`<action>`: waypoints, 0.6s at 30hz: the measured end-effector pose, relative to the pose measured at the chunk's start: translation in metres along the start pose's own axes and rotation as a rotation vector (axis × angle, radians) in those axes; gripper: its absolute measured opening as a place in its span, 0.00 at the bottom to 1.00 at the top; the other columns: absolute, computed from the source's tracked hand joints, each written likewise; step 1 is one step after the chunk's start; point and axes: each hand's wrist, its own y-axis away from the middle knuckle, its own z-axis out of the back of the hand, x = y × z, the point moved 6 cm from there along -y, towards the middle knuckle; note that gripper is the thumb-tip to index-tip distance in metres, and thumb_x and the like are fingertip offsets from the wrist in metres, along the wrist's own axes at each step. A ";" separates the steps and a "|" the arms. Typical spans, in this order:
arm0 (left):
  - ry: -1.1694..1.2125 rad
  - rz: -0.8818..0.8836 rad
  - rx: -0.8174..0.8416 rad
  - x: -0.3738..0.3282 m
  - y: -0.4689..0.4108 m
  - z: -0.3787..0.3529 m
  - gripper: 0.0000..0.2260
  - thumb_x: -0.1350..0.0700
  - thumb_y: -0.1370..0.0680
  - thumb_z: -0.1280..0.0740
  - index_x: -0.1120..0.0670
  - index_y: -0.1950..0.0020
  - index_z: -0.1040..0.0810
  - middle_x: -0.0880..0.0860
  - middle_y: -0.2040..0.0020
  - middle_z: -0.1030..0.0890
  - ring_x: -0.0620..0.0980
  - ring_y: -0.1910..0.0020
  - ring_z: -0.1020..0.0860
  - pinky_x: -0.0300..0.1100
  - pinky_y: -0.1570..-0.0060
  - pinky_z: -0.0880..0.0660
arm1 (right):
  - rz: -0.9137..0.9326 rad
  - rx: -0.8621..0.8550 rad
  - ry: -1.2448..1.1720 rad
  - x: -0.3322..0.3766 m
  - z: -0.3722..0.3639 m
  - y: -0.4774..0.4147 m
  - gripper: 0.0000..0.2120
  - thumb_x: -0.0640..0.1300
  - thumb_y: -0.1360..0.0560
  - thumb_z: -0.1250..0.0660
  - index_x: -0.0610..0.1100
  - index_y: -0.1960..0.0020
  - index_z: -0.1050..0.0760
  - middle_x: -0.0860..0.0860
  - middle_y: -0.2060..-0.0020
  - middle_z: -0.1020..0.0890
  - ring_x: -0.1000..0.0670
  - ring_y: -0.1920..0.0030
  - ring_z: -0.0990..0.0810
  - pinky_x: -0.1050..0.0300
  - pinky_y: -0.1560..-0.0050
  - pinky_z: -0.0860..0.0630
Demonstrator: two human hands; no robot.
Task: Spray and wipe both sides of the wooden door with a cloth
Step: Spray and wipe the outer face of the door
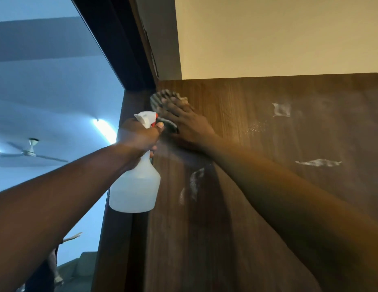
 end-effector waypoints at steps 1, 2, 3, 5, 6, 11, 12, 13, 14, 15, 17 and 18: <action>0.003 -0.003 0.006 0.000 0.001 -0.003 0.18 0.44 0.25 0.31 0.55 0.44 0.24 0.56 0.56 0.19 0.50 0.65 0.20 0.39 0.68 0.24 | -0.092 -0.029 -0.032 -0.017 0.004 0.009 0.31 0.61 0.18 0.46 0.55 0.19 0.51 0.54 0.19 0.52 0.48 0.20 0.57 0.42 0.25 0.43; 0.007 -0.007 0.006 -0.001 0.002 -0.005 0.18 0.44 0.25 0.31 0.55 0.43 0.25 0.56 0.55 0.19 0.50 0.65 0.20 0.39 0.68 0.24 | -0.203 -0.055 -0.039 -0.035 0.009 0.012 0.31 0.63 0.18 0.49 0.56 0.19 0.53 0.54 0.19 0.54 0.47 0.20 0.58 0.41 0.25 0.44; 0.015 -0.006 0.002 -0.002 0.001 -0.005 0.19 0.44 0.26 0.31 0.54 0.42 0.25 0.56 0.54 0.19 0.50 0.64 0.20 0.39 0.68 0.24 | -0.309 -0.080 -0.029 -0.052 0.015 0.009 0.30 0.64 0.18 0.52 0.56 0.19 0.55 0.53 0.19 0.55 0.46 0.20 0.59 0.39 0.24 0.48; 0.017 -0.019 -0.011 -0.007 -0.002 -0.005 0.19 0.44 0.25 0.32 0.53 0.41 0.26 0.56 0.53 0.19 0.50 0.63 0.20 0.39 0.68 0.25 | -0.456 -0.097 -0.029 -0.073 0.025 -0.013 0.31 0.64 0.18 0.55 0.55 0.19 0.57 0.51 0.20 0.58 0.45 0.21 0.63 0.41 0.22 0.60; 0.010 -0.020 -0.014 -0.010 -0.004 -0.005 0.19 0.43 0.25 0.32 0.53 0.41 0.27 0.55 0.53 0.20 0.50 0.63 0.19 0.39 0.68 0.24 | -0.486 -0.090 -0.046 -0.074 0.029 -0.027 0.31 0.64 0.18 0.55 0.53 0.19 0.57 0.49 0.20 0.59 0.44 0.21 0.65 0.42 0.23 0.63; 0.000 -0.028 0.025 -0.020 -0.002 -0.021 0.20 0.43 0.25 0.32 0.53 0.40 0.26 0.56 0.53 0.19 0.50 0.63 0.19 0.39 0.69 0.25 | -0.216 0.020 -0.051 -0.035 0.021 -0.033 0.30 0.61 0.18 0.52 0.54 0.19 0.55 0.50 0.19 0.56 0.45 0.21 0.64 0.41 0.22 0.61; 0.000 -0.025 0.033 -0.021 0.001 -0.025 0.20 0.42 0.25 0.33 0.54 0.40 0.26 0.56 0.53 0.19 0.50 0.64 0.19 0.38 0.70 0.25 | -0.141 0.036 -0.036 -0.030 0.017 -0.013 0.30 0.61 0.18 0.51 0.54 0.19 0.54 0.51 0.19 0.56 0.46 0.21 0.63 0.42 0.22 0.60; 0.000 -0.018 0.042 -0.021 0.004 -0.029 0.21 0.42 0.25 0.33 0.54 0.40 0.26 0.55 0.53 0.19 0.50 0.64 0.19 0.37 0.71 0.26 | -0.098 0.033 -0.026 -0.028 0.015 0.009 0.30 0.61 0.18 0.51 0.55 0.19 0.54 0.52 0.19 0.55 0.48 0.21 0.62 0.43 0.22 0.59; 0.008 -0.009 0.056 -0.021 0.009 -0.034 0.21 0.41 0.25 0.33 0.55 0.39 0.25 0.55 0.54 0.19 0.49 0.65 0.19 0.37 0.71 0.26 | -0.095 0.013 -0.021 -0.034 0.015 0.032 0.30 0.62 0.18 0.51 0.56 0.19 0.54 0.53 0.19 0.54 0.49 0.21 0.61 0.44 0.22 0.58; 0.020 -0.001 0.071 -0.022 0.013 -0.039 0.21 0.42 0.25 0.33 0.55 0.39 0.25 0.55 0.54 0.19 0.49 0.65 0.19 0.37 0.71 0.27 | -0.126 -0.008 -0.011 -0.047 0.018 0.053 0.30 0.63 0.18 0.52 0.56 0.19 0.55 0.53 0.19 0.54 0.50 0.21 0.61 0.44 0.22 0.58; 0.033 0.003 0.086 -0.026 0.022 -0.051 0.21 0.42 0.25 0.33 0.55 0.39 0.26 0.55 0.54 0.19 0.49 0.64 0.19 0.38 0.72 0.27 | -0.275 -0.025 0.017 -0.089 0.033 0.078 0.30 0.64 0.18 0.55 0.58 0.20 0.57 0.53 0.20 0.56 0.50 0.21 0.62 0.42 0.22 0.60; 0.034 0.000 0.087 -0.030 0.026 -0.056 0.21 0.43 0.24 0.33 0.55 0.38 0.26 0.55 0.53 0.19 0.49 0.63 0.19 0.38 0.72 0.27 | -0.360 -0.020 0.020 -0.112 0.040 0.079 0.30 0.64 0.18 0.56 0.58 0.20 0.58 0.53 0.20 0.58 0.50 0.21 0.63 0.42 0.22 0.61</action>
